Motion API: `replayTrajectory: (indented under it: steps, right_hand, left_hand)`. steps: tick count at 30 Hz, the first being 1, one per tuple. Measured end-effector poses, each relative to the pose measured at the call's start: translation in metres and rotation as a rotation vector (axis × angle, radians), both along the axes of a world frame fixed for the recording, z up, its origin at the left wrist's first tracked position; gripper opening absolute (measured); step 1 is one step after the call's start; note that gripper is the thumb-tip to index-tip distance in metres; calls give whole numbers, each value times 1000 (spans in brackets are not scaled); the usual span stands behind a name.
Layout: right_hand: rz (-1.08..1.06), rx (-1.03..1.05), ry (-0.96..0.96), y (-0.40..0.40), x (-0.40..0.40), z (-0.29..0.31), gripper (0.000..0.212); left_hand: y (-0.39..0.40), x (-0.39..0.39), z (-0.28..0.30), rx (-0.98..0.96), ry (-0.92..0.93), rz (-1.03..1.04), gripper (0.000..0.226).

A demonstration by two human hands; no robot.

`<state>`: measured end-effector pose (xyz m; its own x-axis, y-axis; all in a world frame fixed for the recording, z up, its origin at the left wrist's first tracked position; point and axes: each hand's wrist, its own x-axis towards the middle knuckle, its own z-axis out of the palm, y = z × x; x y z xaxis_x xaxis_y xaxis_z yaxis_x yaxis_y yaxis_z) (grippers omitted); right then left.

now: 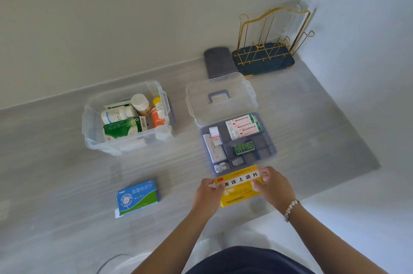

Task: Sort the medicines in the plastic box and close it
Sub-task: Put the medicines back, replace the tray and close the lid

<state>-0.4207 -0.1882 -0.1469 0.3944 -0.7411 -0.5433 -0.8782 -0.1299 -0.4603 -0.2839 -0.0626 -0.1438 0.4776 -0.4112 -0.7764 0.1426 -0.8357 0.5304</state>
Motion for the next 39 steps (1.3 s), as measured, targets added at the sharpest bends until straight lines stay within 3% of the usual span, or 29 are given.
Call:
replayTrajectory:
  steps: [4, 9, 11, 15, 21, 26, 34, 39]
  right_hand:
    - [11, 64, -11, -1, -7, -6, 28]
    - [-59, 85, -51, -1, -5, -2, 38]
    - [-99, 82, -88, 2, -3, 3, 34]
    - [-188, 77, -239, 10, 6, 20, 12]
    - [-356, 158, -520, 26, 39, 50, 9]
    - [-320, 170, -598, 39, 76, 65, 15]
    - [-257, 190, -700, 56, 148, 83, 7]
    - [-188, 163, -697, 56, 210, 88, 11]
  left_hand:
    - [-1, -10, -2, -22, -27, 21, 32]
    - [2, -14, 2, -48, -93, 111, 21]
    - [7, -13, 5, -87, -93, 175, 21]
    - [19, -3, 16, -184, -106, 293, 20]
    - [38, 26, 46, -326, -197, 377, 18]
    - [56, 60, 65, -362, -282, 404, 23]
    - [82, 126, 84, -410, -348, 434, 32]
    - [89, 184, 92, -389, -510, 346, 32]
